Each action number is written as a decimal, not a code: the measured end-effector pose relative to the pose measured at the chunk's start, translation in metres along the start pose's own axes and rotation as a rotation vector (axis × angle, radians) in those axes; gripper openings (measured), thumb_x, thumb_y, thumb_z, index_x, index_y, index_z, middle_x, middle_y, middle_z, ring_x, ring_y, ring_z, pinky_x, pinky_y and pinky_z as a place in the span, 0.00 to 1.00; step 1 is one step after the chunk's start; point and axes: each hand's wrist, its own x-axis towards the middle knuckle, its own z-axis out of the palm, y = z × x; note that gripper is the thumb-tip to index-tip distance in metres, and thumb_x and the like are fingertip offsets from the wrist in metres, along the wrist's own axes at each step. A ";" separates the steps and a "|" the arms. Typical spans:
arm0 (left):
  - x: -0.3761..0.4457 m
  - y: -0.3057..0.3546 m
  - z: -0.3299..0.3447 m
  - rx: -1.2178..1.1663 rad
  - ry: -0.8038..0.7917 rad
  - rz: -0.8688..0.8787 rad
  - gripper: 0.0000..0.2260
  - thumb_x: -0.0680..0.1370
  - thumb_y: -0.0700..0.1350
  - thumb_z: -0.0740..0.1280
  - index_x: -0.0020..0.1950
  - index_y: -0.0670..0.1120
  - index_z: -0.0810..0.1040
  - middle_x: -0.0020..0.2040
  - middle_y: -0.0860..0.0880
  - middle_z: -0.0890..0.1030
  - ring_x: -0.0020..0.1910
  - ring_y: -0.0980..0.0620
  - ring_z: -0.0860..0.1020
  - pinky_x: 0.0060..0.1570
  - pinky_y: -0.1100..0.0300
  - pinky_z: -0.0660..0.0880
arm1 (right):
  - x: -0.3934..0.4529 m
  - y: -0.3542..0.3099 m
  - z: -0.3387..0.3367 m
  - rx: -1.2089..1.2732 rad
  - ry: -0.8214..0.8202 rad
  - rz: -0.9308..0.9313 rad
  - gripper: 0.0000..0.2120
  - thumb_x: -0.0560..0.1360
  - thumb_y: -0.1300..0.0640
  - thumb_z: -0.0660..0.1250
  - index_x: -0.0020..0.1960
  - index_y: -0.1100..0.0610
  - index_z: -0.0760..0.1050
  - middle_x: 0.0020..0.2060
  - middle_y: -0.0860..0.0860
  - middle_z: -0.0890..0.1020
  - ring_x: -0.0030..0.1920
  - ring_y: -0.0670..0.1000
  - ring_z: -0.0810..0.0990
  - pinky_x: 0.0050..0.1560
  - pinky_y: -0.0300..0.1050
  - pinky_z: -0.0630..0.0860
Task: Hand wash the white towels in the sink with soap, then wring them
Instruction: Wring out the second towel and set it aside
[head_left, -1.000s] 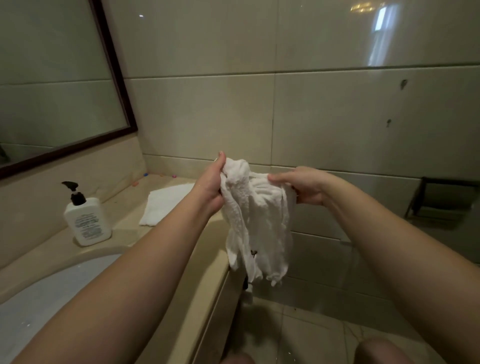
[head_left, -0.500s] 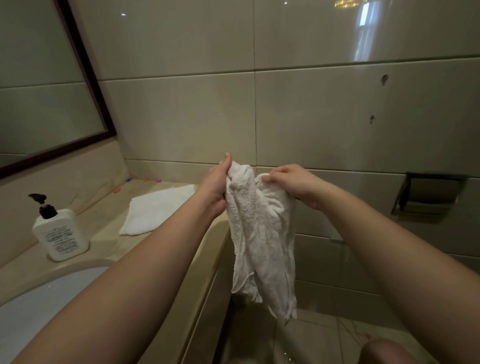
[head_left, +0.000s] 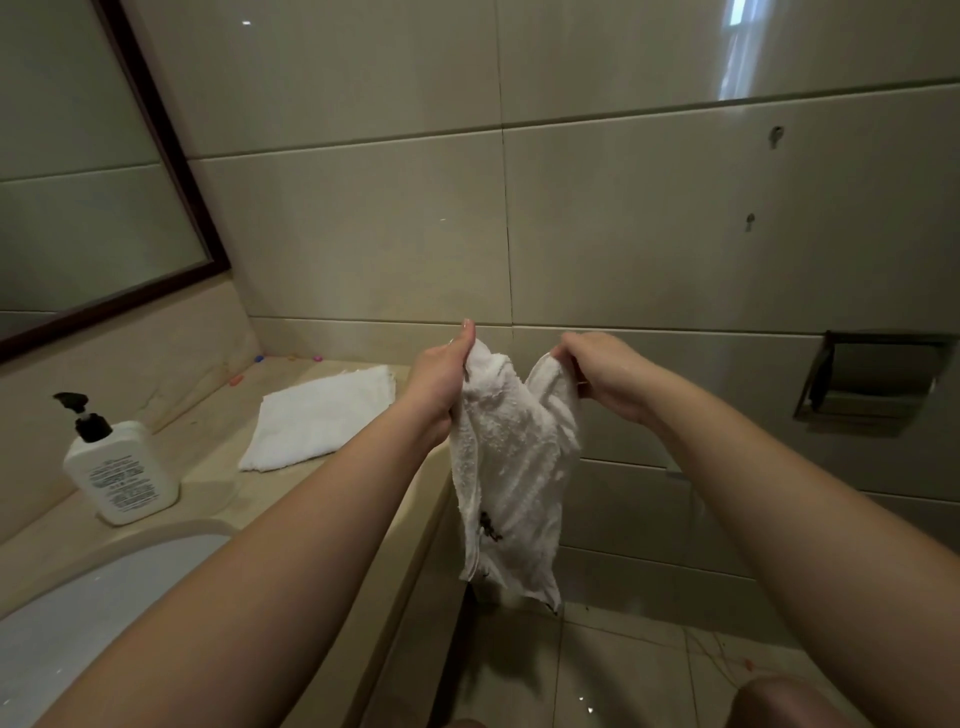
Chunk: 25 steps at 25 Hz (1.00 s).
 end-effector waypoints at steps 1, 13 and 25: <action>0.000 -0.001 -0.002 -0.004 0.011 0.004 0.21 0.81 0.60 0.66 0.50 0.41 0.81 0.52 0.38 0.85 0.48 0.43 0.83 0.56 0.46 0.80 | -0.001 -0.001 -0.002 0.081 -0.003 0.022 0.14 0.81 0.60 0.56 0.38 0.58 0.72 0.34 0.55 0.75 0.35 0.53 0.72 0.37 0.45 0.70; 0.004 -0.002 -0.030 0.318 0.114 0.280 0.14 0.81 0.52 0.69 0.47 0.41 0.80 0.39 0.46 0.79 0.37 0.51 0.76 0.37 0.59 0.73 | 0.000 0.003 -0.026 -0.369 0.010 -0.112 0.12 0.77 0.55 0.72 0.37 0.56 0.76 0.33 0.51 0.76 0.34 0.49 0.72 0.35 0.42 0.68; 0.000 -0.011 -0.068 0.409 0.222 0.185 0.13 0.81 0.49 0.67 0.40 0.46 0.73 0.42 0.48 0.77 0.40 0.50 0.76 0.44 0.56 0.72 | -0.007 -0.005 0.012 0.180 -0.148 0.365 0.13 0.81 0.61 0.62 0.37 0.58 0.71 0.20 0.48 0.72 0.25 0.47 0.73 0.36 0.43 0.73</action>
